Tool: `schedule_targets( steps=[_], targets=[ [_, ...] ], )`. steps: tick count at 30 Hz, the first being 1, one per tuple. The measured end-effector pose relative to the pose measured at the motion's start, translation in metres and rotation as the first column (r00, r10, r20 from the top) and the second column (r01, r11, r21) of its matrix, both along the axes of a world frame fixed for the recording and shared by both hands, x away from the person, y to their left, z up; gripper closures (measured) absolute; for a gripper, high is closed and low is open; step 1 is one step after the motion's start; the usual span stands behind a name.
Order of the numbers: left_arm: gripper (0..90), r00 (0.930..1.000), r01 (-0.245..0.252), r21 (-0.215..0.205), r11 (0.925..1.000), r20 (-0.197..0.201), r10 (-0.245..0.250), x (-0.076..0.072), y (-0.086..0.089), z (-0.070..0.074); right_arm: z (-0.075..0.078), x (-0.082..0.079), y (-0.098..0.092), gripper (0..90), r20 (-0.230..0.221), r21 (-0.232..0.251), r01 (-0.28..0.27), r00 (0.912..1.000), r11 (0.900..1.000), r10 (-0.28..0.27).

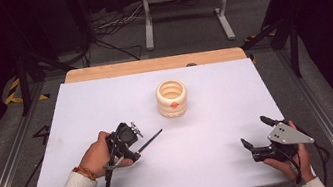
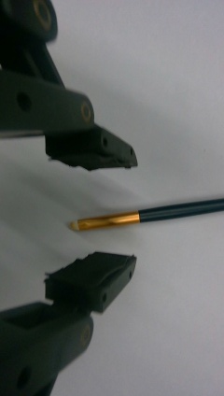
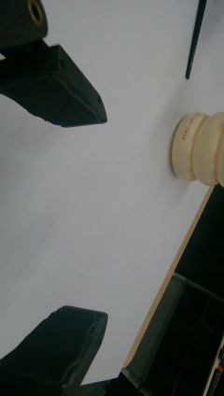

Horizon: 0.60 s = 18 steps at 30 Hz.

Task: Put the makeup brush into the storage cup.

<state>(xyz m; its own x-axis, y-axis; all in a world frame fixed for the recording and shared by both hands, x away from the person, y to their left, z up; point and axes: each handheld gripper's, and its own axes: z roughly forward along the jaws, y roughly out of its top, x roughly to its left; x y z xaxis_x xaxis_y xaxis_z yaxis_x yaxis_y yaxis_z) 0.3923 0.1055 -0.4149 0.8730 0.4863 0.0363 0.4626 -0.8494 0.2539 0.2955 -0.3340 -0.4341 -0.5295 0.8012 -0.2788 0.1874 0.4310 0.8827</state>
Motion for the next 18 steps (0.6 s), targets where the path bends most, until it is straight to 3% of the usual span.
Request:
schedule_targets(
  steps=[2, 6, 12, 18],
  targets=[
    [55.1, 0.9998, 0.016, 0.021, 0.9997, -0.014, -0.016, 0.001, -0.003, -0.003, 0.0, 0.0, 0.0, 6.0, 0.002, -0.013, 0.0, 1.0, 1.0, 0.0],
    [66.4, 0.9993, -0.002, 0.06, 0.9982, -0.036, 0.004, 0.005, -0.006, -0.008, -0.001, 0.0, 0.003, 6.1, 0.003, -0.038, -0.005, 1.0, 0.999, 0.005],
    [74.4, 0.9977, -0.012, 0.06, 0.9981, -0.066, 0.016, 0.008, -0.007, -0.009, -0.001, 0.0, 0.005, 6.5, 0.004, -0.06, 0.0, 1.0, 0.998, 0.001],
    [83.5, 0.9967, 0.03, 0.111, 0.9933, -0.078, -0.022, 0.009, -0.014, -0.009, -0.002, 0.0, 0.006, 6.7, 0.003, -0.071, 0.0, 1.0, 0.997, 0.0]
  ],
)
